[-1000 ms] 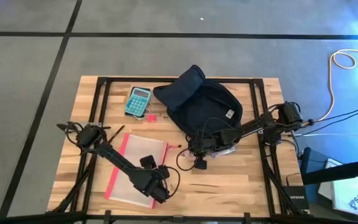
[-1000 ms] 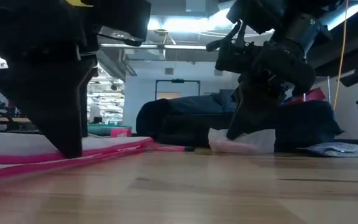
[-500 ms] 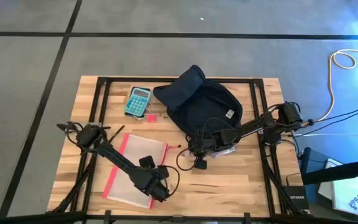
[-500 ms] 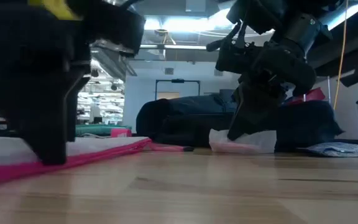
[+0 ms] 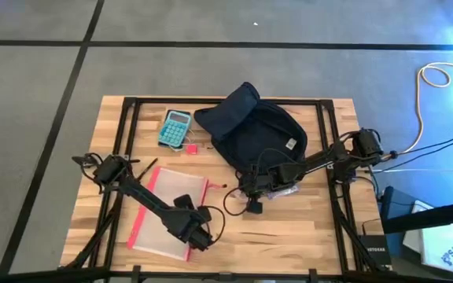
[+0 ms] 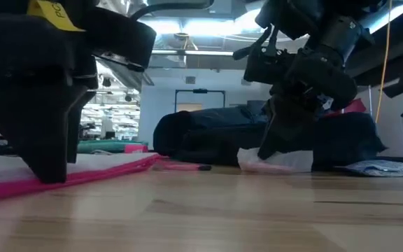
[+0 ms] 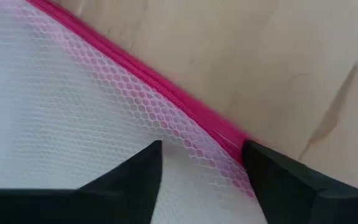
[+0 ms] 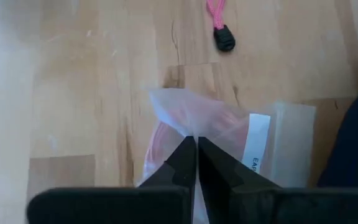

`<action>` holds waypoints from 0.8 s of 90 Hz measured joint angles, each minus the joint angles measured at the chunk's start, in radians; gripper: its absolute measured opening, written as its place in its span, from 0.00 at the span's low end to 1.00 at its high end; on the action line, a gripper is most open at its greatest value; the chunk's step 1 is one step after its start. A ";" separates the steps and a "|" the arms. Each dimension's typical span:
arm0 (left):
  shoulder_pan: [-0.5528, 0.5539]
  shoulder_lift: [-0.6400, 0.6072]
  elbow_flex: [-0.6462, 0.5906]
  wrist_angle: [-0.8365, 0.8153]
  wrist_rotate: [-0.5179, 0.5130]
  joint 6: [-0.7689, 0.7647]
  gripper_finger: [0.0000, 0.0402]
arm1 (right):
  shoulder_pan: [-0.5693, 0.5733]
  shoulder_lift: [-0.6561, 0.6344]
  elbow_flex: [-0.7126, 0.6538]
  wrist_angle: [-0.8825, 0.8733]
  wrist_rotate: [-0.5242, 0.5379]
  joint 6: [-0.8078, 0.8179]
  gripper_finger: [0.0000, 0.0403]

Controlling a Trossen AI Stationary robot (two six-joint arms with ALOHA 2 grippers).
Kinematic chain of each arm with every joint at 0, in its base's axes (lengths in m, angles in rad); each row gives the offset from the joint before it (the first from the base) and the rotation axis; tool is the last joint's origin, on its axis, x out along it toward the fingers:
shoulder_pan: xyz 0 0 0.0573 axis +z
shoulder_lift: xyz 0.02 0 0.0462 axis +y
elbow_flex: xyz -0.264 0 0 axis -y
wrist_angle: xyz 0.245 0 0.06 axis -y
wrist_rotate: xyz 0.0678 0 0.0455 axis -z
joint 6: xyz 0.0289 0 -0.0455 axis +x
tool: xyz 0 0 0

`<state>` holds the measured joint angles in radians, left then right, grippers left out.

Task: Unpack backpack
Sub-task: Put the pink earphones into the transparent zip bag

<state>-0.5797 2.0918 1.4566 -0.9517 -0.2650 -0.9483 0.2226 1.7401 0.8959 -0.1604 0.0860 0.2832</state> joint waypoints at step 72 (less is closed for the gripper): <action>-0.003 -0.010 -0.003 0.008 0.041 0.140 0.00 | 0.001 0.000 0.000 0.000 0.019 0.000 0.00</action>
<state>-0.5827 2.0821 1.4536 -0.9433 -0.2237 -0.8079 0.2234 1.7401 0.8959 -0.1604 0.1047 0.2829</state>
